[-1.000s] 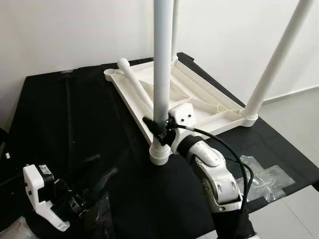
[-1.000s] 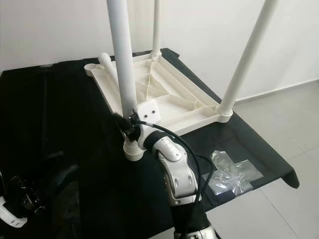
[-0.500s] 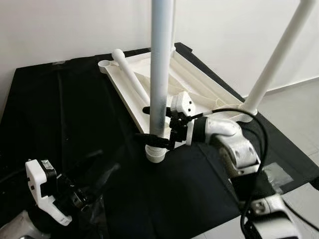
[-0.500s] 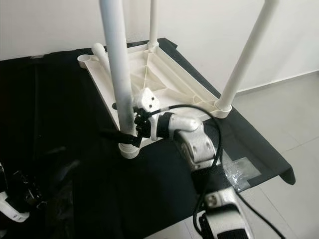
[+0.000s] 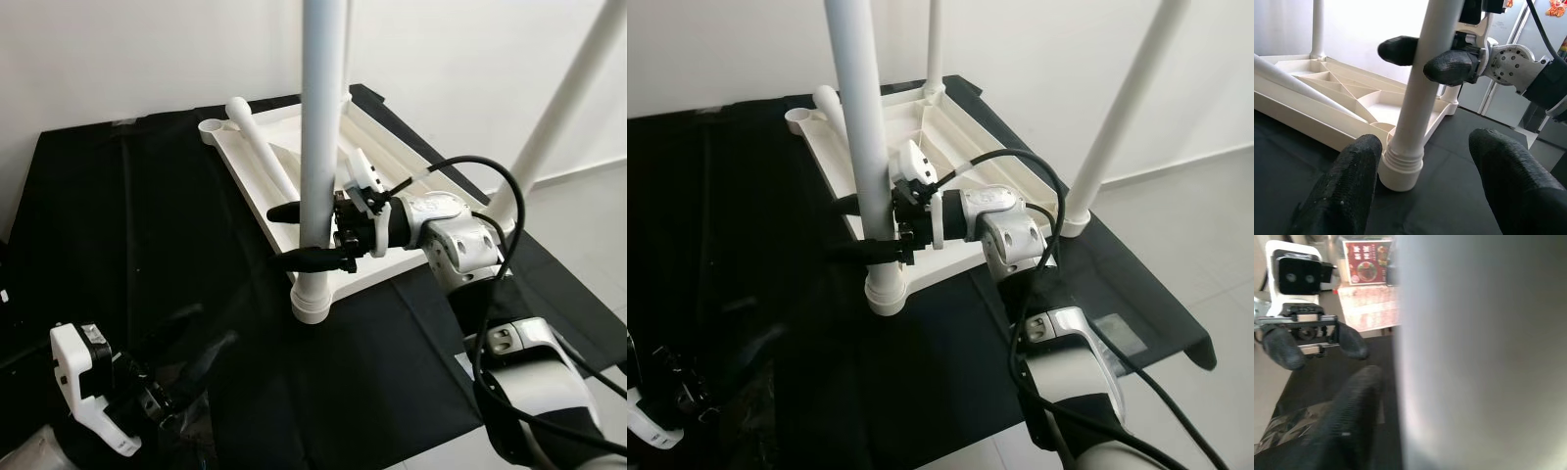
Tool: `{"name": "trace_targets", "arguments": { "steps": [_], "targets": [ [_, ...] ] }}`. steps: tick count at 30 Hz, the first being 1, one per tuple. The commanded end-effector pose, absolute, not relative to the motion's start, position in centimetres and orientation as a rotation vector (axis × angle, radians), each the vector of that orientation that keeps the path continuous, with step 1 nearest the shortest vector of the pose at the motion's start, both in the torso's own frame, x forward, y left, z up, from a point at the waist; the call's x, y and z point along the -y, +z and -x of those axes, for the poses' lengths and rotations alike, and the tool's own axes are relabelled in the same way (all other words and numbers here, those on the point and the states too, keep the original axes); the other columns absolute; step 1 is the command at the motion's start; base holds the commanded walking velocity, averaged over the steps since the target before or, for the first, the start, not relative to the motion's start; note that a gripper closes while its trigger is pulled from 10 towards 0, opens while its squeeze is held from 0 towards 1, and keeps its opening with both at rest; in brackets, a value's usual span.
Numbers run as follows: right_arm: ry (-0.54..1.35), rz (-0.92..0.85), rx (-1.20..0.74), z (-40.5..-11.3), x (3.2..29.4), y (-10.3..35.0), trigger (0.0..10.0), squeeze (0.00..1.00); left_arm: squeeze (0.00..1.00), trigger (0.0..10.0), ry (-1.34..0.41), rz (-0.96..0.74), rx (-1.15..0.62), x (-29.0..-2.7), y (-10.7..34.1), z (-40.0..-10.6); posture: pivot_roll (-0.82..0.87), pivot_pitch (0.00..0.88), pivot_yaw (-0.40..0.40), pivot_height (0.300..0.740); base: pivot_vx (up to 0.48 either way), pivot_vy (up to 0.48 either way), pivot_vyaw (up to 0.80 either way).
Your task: Building children table
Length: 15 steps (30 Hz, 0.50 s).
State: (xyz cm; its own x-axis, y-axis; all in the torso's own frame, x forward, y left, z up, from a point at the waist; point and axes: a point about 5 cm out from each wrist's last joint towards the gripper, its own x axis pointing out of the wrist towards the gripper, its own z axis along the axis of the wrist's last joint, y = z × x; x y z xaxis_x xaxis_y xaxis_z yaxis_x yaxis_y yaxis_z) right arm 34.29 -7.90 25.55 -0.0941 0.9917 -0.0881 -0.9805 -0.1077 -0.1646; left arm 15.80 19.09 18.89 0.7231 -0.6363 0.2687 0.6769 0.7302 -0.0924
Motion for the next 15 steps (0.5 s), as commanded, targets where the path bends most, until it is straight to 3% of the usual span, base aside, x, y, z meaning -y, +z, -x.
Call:
{"name": "trace_targets", "arguments": {
  "steps": [1,10,12,14,15],
  "targets": [
    [1.744,0.219,0.063,-33.9,7.2,25.4,0.0,0.00,0.00,10.0,-0.735,0.182,0.220,-19.1,19.1,-15.6,0.02,0.159,-0.022,0.740,0.000,0.000,0.00],
    [1.737,0.198,0.077,-34.4,7.5,25.2,0.0,0.00,0.00,10.0,-0.739,0.183,0.218,-19.0,19.0,-15.6,0.01,0.148,-0.020,0.740,0.000,0.000,0.00],
    [1.596,0.169,0.102,-34.9,8.0,24.7,0.0,0.00,0.00,10.0,-0.739,0.183,0.219,-19.0,18.9,-15.7,0.00,0.146,-0.023,0.740,0.000,0.000,0.00],
    [1.596,0.169,0.102,-34.9,8.0,24.7,0.0,0.00,0.00,10.0,-0.739,0.183,0.219,-19.0,18.9,-15.7,0.00,0.146,-0.023,0.740,0.000,0.000,0.00],
    [1.468,0.143,0.112,-35.0,8.2,23.9,0.0,0.00,0.00,10.0,-0.737,0.183,0.221,-19.0,18.9,-15.7,0.00,0.146,-0.023,0.740,0.000,0.000,0.00]
  ]
}}
